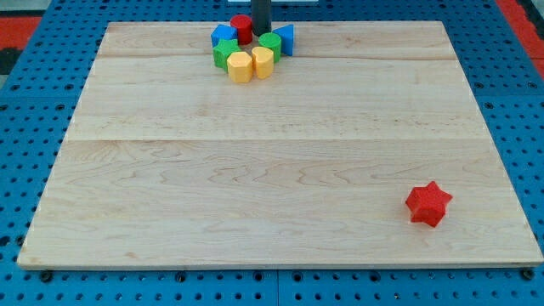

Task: Push the red circle into the green star

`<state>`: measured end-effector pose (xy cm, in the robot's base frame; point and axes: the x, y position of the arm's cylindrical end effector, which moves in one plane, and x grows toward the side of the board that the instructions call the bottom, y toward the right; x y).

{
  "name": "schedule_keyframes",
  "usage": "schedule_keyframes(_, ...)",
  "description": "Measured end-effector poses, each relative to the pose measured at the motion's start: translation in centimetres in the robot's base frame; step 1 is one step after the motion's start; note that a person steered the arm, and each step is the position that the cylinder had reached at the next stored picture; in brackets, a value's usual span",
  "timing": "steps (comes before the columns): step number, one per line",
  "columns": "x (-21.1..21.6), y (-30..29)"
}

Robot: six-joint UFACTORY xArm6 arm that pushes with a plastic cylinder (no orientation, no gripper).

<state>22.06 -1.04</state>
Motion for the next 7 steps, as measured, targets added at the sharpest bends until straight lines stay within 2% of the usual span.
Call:
schedule_keyframes(1,0.0,4.2)
schedule_keyframes(2,-2.8,3.6)
schedule_keyframes(3,-2.8,0.6)
schedule_keyframes(4,-2.9,-11.2)
schedule_keyframes(5,-2.3,-14.0)
schedule_keyframes(6,1.5,-15.8)
schedule_keyframes(7,7.6,-15.6)
